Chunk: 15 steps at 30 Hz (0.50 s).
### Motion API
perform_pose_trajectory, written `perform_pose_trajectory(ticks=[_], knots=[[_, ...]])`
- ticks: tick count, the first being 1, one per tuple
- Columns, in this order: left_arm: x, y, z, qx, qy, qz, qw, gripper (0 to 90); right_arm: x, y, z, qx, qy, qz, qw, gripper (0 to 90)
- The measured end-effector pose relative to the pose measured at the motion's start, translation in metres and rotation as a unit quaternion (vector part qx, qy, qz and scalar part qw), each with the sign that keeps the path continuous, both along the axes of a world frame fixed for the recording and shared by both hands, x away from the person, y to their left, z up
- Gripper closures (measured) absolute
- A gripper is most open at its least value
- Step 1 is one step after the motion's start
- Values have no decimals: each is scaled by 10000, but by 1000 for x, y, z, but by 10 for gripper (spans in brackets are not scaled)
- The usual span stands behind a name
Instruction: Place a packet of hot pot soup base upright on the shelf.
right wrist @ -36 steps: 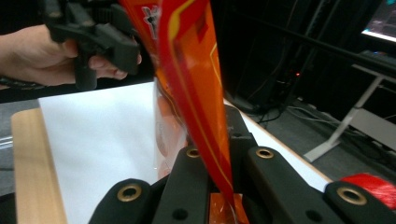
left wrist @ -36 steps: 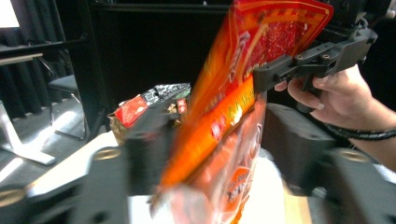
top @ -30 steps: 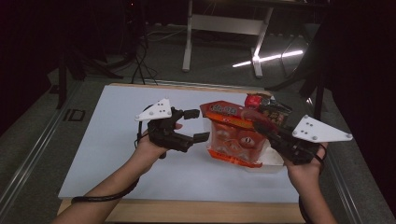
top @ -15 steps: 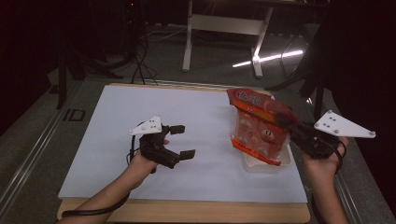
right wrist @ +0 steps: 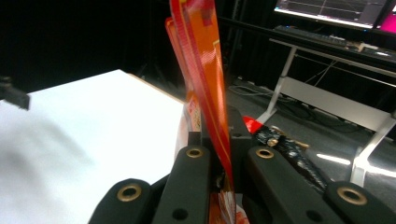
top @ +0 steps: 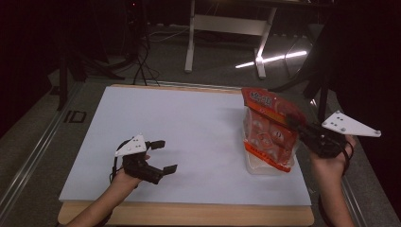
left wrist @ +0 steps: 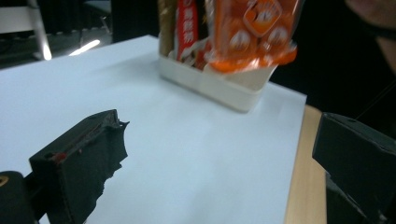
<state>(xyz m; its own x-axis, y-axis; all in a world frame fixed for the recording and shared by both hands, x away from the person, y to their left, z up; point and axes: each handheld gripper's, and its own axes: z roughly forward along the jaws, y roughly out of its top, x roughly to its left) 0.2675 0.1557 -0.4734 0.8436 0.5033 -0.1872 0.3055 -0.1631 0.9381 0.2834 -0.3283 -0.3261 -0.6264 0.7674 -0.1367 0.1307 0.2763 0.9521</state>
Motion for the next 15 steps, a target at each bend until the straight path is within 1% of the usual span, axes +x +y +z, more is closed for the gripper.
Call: perform_pose_trajectory(ticks=[1,4,7,8,9,10,12,14,15], knots=[[-2,3,-3,48,-10,45,10000,18,1,-1,0,-34,-7,4,10000,900],[-7,13,-10,87,-51,166,9998,19,5,-2,-1,-34,44,-29,10000,900],[-10,20,-16,75,49,268,9996,19,10,-3,-6,-53,80,-65,9999,900],[-10,20,-16,75,49,268,9996,19,10,-3,-6,-53,80,-65,9999,900],[-12,24,-20,111,99,312,9994,19,11,-3,-7,-33,99,-66,9999,900],[-13,26,-23,117,124,332,9993,18,14,-3,-9,11,134,-18,9999,900],[-14,29,-27,116,196,388,9990,18,16,-2,-12,-15,164,-14,9999,900],[-15,31,-29,122,214,404,9989,18,17,-2,-13,-7,184,-2,9998,900],[-17,32,-33,153,283,431,9986,18,18,-1,-15,-3,220,-10,9998,900]])
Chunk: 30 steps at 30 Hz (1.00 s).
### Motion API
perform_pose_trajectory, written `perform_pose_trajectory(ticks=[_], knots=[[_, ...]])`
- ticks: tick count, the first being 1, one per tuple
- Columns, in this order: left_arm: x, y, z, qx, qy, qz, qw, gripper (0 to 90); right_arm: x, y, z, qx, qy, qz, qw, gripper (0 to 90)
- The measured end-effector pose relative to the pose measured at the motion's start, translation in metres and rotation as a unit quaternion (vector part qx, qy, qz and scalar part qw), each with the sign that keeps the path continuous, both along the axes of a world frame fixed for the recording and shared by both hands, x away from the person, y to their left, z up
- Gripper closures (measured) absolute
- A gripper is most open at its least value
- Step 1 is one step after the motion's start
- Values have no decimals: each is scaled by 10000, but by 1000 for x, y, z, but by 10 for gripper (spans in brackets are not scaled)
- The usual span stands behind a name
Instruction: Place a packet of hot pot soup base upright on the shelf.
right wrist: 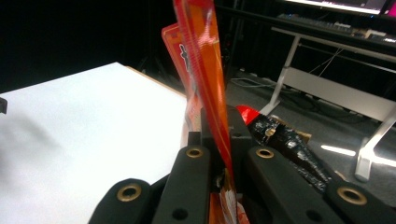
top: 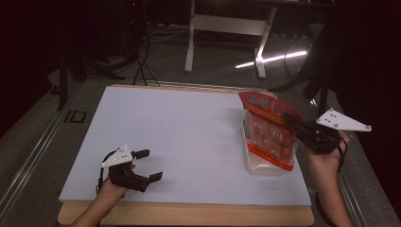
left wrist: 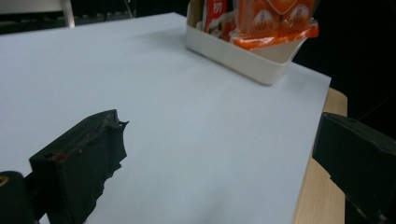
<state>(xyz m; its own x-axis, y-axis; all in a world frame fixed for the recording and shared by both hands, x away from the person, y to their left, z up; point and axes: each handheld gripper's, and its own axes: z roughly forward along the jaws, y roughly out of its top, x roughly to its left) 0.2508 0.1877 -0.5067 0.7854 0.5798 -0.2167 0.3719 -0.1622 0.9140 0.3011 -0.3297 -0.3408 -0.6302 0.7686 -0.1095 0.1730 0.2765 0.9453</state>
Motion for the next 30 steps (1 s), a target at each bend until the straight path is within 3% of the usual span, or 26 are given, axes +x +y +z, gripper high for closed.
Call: perform_pose_trajectory(ticks=[5,18,30], knots=[[0,2,-3,18,33,31,10000,19,6,1,-11,-44,135,-28,9999,900],[3,1,-9,62,110,42,9999,19,15,-17,-46,255,530,-121,9982,900],[6,1,-12,49,178,35,9998,19,14,-34,-63,453,761,-173,9959,900]])
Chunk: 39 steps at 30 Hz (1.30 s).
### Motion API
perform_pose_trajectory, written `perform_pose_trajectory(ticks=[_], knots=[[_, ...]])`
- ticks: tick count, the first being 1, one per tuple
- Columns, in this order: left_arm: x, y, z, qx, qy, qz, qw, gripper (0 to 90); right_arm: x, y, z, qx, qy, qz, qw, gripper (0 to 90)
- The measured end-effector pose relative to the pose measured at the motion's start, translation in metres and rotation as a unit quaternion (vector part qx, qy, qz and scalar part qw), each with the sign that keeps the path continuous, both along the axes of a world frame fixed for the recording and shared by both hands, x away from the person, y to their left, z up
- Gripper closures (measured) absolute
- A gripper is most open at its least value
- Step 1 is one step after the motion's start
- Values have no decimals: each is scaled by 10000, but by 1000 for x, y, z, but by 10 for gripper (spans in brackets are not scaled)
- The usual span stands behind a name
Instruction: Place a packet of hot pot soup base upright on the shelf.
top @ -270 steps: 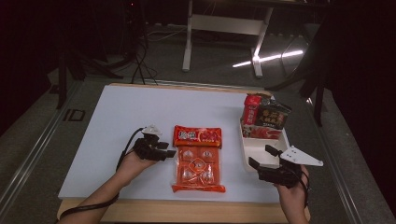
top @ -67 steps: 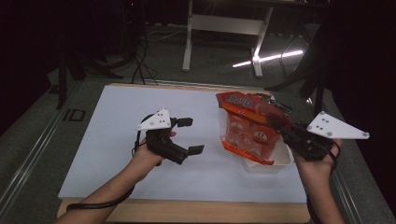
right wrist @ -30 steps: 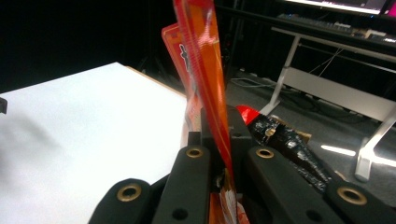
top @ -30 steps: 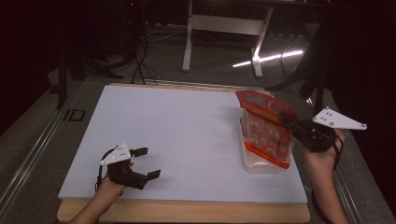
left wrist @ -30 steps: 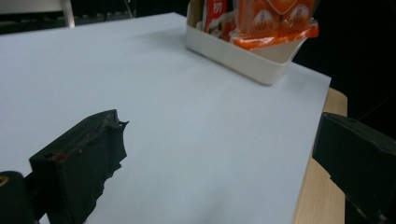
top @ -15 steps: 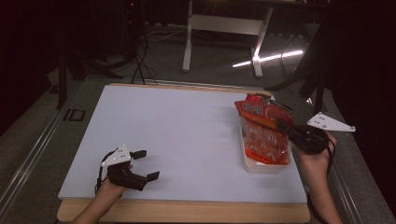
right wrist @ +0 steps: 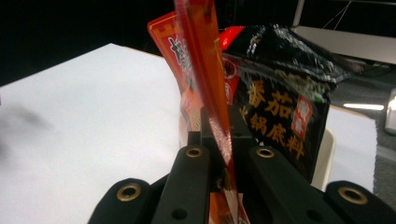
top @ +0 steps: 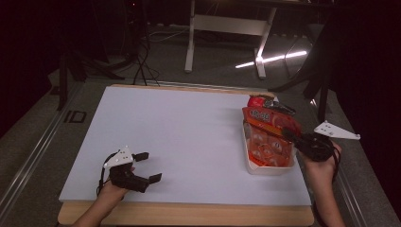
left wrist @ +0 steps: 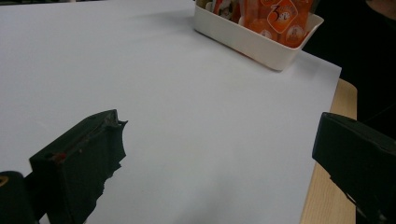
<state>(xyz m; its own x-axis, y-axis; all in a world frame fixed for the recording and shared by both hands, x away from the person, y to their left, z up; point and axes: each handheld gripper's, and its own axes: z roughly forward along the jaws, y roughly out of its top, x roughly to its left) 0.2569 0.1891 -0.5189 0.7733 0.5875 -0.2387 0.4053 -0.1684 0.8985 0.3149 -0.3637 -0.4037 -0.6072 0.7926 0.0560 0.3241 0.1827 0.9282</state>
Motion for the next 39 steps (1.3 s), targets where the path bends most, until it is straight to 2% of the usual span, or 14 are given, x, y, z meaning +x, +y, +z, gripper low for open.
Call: perform_pose_trajectory(ticks=[3,8,14,16,19,22,23,24,26,27,28,30,34,39], knots=[[1,1,-1,-25,17,15,10000,19,-3,-4,-7,-23,-23,-49,10000,900],[2,0,-2,-6,37,3,10000,19,-5,-11,-18,230,65,-35,9997,898],[2,1,-2,-3,26,27,10000,19,-4,-10,-14,186,27,-117,9998,888],[3,0,-3,-9,43,30,10000,19,-5,-9,-10,130,5,-148,9998,866],[3,-1,-4,16,23,22,10000,19,-6,-4,-1,26,-71,-176,9998,764],[3,-2,-4,1,19,1,10000,19,-7,-2,5,68,-146,-175,9997,717],[3,-2,-4,1,17,-16,10000,19,-8,0,10,21,-205,-190,9996,689],[4,-3,-4,14,7,-22,10000,19,-11,3,19,22,-380,-229,9990,639],[4,-3,-4,11,-26,-55,10000,19,-13,4,24,37,-445,-253,9987,603],[4,-2,-4,54,-37,-52,10000,19,-17,9,33,-11,-626,-305,9976,538],[4,-2,-4,98,-41,-32,9999,19,-17,9,33,-11,-626,-305,9976,538],[5,-1,-5,54,-13,4,10000,19,-23,17,48,33,-864,-223,9960,475],[5,0,-5,40,-5,17,10000,19,-31,27,63,100,-1042,-7,9945,445],[6,2,-7,51,31,38,10000,19,-42,46,71,133,-1182,196,9927,393]])
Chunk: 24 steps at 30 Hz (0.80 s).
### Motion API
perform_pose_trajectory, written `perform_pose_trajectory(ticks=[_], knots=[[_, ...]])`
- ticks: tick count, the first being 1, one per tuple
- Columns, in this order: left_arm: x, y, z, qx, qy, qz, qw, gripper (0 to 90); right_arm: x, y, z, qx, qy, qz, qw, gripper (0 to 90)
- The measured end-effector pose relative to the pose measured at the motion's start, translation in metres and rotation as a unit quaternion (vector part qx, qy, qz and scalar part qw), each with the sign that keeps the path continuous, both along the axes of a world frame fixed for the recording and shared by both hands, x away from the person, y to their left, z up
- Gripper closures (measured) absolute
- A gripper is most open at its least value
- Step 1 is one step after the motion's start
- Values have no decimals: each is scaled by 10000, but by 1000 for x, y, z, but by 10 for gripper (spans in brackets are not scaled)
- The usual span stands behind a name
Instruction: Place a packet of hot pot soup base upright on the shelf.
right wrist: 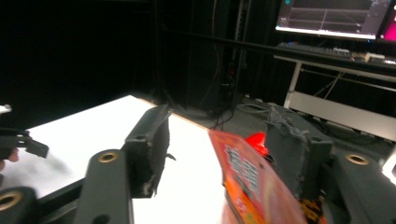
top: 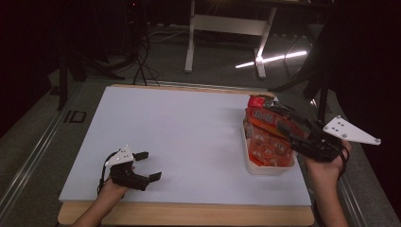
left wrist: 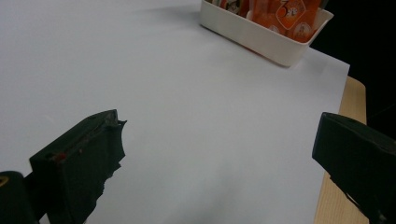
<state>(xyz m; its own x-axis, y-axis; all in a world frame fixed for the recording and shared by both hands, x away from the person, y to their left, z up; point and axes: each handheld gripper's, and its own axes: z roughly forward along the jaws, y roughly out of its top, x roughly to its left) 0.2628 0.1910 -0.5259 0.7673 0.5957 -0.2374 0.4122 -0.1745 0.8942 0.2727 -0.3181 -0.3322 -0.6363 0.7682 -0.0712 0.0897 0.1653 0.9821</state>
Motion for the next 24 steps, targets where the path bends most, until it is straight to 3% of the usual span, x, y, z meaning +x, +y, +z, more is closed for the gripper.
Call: perform_pose_trajectory(ticks=[4,9,19,24], knots=[[0,1,0,-20,-2,2,10000,19,-7,12,4,-61,-103,181,9998,375],[-1,1,0,-19,-7,11,10000,19,-11,23,2,-45,-63,368,9993,365],[-2,2,1,-32,-39,6,10000,19,-10,48,-29,-104,289,650,9974,294],[-2,1,2,-46,-46,-8,10000,19,-8,56,-50,31,547,916,9943,219]])
